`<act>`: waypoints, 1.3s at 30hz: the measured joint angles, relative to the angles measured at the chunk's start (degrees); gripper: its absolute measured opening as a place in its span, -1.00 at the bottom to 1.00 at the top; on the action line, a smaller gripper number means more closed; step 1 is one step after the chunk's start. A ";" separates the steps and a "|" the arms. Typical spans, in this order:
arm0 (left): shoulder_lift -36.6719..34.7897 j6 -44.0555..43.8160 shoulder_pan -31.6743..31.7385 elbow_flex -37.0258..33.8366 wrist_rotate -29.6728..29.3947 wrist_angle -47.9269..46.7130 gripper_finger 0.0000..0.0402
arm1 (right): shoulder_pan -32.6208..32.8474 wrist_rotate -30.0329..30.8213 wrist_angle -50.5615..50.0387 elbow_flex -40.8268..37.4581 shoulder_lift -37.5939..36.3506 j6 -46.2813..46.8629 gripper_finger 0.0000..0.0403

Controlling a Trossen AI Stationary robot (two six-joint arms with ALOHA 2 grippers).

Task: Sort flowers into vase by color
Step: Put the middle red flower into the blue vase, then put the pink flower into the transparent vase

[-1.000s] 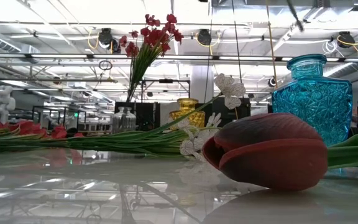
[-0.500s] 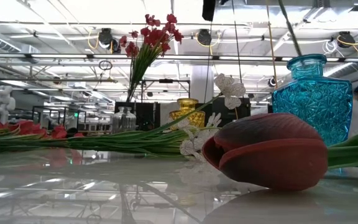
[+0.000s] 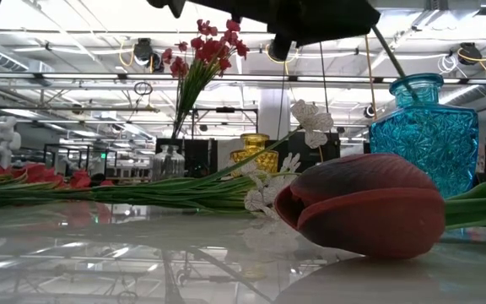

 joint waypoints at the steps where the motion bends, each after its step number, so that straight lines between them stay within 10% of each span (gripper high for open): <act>1: -0.07 0.00 0.00 0.00 0.00 -0.38 -0.46 | 0.00 0.00 -0.01 0.00 0.00 0.00 -0.12; 11: -4.57 -2.85 -0.42 0.00 -0.71 -16.06 -0.05 | 0.00 0.02 -1.02 0.00 0.00 0.00 -0.12; 23: -19.35 -15.64 -3.58 0.02 -4.45 -49.78 -0.02 | 0.00 2.95 -1.14 0.00 0.00 -2.30 -0.12; 39: -21.54 -69.20 -21.63 -0.44 -22.98 -86.41 -0.03 | -0.04 12.00 -1.02 0.00 0.00 -3.45 -0.12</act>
